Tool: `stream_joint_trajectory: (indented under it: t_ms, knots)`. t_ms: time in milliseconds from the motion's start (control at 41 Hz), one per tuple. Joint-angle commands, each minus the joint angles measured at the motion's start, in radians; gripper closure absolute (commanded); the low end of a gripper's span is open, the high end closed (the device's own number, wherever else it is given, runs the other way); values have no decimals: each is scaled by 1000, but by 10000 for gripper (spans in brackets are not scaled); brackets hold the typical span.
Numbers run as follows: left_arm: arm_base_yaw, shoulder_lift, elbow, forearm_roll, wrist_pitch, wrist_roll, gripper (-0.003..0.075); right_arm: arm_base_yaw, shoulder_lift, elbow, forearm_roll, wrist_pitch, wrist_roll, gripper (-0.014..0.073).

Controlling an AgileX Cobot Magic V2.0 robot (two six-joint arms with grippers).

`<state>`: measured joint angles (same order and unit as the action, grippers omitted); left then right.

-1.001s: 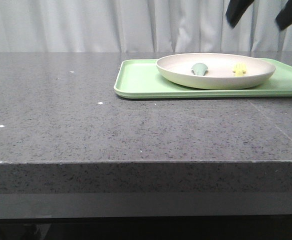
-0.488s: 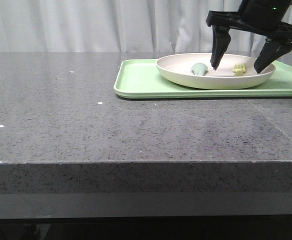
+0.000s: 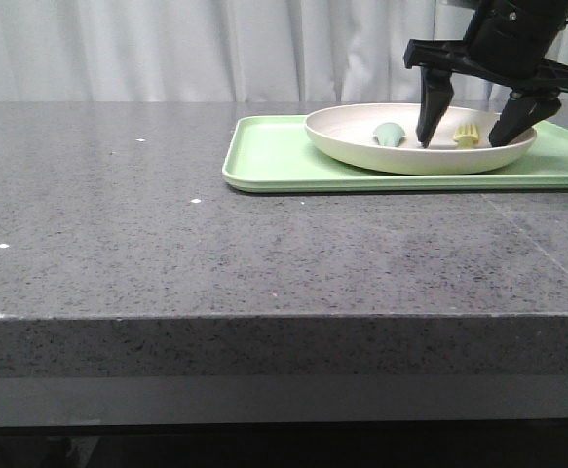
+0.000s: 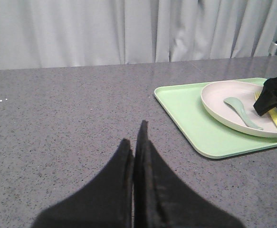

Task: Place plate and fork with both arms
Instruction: 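Lower the right gripper onto the yellow fork on the plate and grasp it, then lift the yellow fork out of the plate with the right gripper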

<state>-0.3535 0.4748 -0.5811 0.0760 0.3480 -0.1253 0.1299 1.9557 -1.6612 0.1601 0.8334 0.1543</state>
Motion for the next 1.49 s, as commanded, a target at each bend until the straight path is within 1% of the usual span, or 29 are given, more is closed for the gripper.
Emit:
stream_joint_trajectory:
  t_ms: [0,195,269,342,415,635,830,952,1123,1197,1270,1465]
  knots:
    - [0,3,-28,-6,-77,-9,738,-5,-47,-29,4,-25,-1,175]
    - [0,3,-28,-6,-77,-9,738,-5,-47,-29,4,-28,-1,389]
    - [0,3,-28,-6,-77,-9,738,-5,-47,-29,4,-31,-1,455]
    - [0,3,-28,-6,-77,-9,738,-5,-47,-29,4,-32,-1,508]
    - [0,3,-28,-6,-77,-9,738,-5,-49,-29,4,-33,-1,538]
    - [0,3,-28,-6,-77,-9,738,-5,-73,-30,4,-37,-1,549]
    - [0,3,-28,-6,-77,-9,738,-7,-163,-30,-5,-41,-2,549]
    - [0,3,-28,-6,-77,-9,738,-8,-216,-30,-71,-59,-12,549]
    - [0,3,-28,-6,-77,-9,738,-10,-232,-30,-277,-46,-13,549]
    - [0,3,-28,-6,-77,-9,738,-11,-224,-30,-342,-30,-13,549]
    - [0,3,-28,-6,-77,-9,738,-22,-210,-30,-368,-28,-13,549]
    - [0,3,-28,-6,-77,-9,738,-77,-149,-30,-368,-12,4,549]
